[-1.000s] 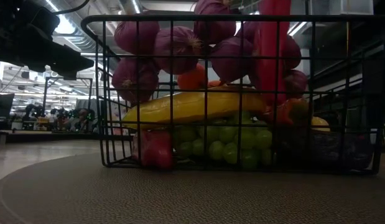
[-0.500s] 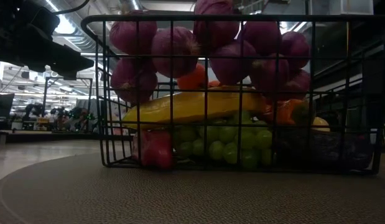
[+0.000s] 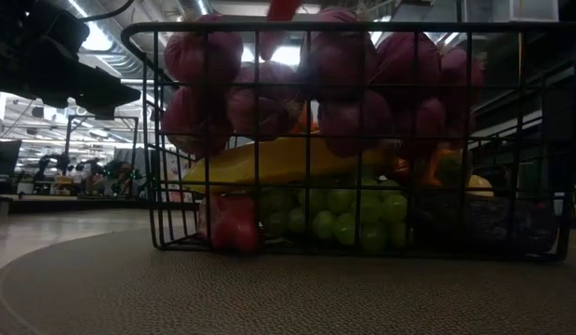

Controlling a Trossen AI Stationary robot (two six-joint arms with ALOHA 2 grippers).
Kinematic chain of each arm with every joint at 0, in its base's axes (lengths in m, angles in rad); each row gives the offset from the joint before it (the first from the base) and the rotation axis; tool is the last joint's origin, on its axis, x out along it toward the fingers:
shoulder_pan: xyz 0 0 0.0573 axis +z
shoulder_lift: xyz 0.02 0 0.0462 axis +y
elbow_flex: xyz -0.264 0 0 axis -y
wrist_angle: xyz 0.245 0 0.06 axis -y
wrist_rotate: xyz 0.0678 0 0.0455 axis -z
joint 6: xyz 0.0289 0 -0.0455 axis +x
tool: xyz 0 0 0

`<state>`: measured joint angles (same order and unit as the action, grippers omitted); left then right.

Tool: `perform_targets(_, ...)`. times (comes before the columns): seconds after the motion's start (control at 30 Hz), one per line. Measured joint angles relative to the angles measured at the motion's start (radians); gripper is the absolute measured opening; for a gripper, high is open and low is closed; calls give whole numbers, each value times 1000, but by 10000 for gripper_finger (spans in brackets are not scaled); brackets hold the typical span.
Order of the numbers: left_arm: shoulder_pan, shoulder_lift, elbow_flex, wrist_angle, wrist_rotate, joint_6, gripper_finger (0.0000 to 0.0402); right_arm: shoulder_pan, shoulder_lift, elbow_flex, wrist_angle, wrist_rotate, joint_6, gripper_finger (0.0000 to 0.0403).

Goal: Build produce basket
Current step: Adjust the red chili pepper in the black wire basket, then return to Home Position

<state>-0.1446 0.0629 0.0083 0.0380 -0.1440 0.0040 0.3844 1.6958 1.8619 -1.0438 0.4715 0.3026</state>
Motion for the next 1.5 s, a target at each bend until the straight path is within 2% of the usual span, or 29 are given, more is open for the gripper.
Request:
perform_targets(0.27,0,0,0,0,0,0,188,-33,-1,-144,104,-88,-24,2)
perform_targets(0.4,0,0,0,0,0,0,188,-37,0,-215,138,-90,-24,3)
perform_targets(0.63,0,0,0,0,0,0,188,-37,0,-344,159,-91,7,53)
perform_targets(0.83,0,0,0,0,0,0,188,-37,0,-369,53,-94,86,100)
perform_targets(0.97,0,0,0,0,0,0,188,-37,-20,-369,-16,-166,142,119)
perform_targets(1.2,0,0,0,0,0,0,188,-31,-30,-369,-149,-400,291,120)
perform_targets(1.33,0,0,0,0,0,0,188,-15,-30,-369,-207,-448,293,120)
perform_targets(1.5,0,0,0,0,0,0,188,15,-30,-332,-312,-429,262,119)
